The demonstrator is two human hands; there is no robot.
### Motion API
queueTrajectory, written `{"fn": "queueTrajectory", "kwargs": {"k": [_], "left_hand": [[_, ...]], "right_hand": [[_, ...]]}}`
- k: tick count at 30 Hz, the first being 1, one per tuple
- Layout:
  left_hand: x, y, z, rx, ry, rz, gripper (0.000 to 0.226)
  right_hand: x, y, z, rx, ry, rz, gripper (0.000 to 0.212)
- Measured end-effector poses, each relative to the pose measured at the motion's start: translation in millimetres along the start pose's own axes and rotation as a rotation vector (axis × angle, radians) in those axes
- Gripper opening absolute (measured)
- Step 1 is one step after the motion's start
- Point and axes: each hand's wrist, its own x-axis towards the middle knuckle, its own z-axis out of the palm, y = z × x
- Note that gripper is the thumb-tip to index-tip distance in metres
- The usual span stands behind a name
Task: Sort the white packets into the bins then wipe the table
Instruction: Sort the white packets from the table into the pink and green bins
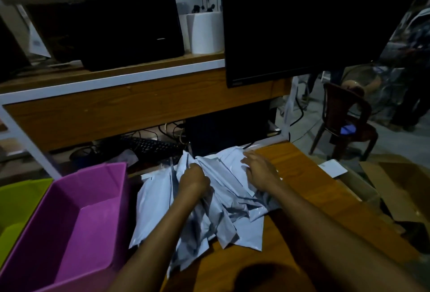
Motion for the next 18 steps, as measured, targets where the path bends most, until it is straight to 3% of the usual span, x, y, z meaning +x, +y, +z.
{"fn": "queueTrajectory", "kwargs": {"k": [4, 9, 11, 15, 18], "left_hand": [[2, 4, 27, 0.037, 0.104, 0.195, 0.016], [14, -9, 67, 0.079, 0.169, 0.389, 0.018], [15, -14, 75, 0.116, 0.158, 0.334, 0.035], [15, -14, 80, 0.089, 0.105, 0.208, 0.093], [22, -13, 87, 0.089, 0.092, 0.229, 0.087]], "right_hand": [[22, 17, 16, -0.079, -0.125, -0.092, 0.041], [39, 30, 41, -0.205, -0.175, -0.012, 0.064], [37, 34, 53, -0.201, -0.222, 0.021, 0.070], [27, 36, 70, -0.202, -0.253, 0.070, 0.075], [25, 35, 75, -0.178, -0.219, 0.064, 0.047]]}}
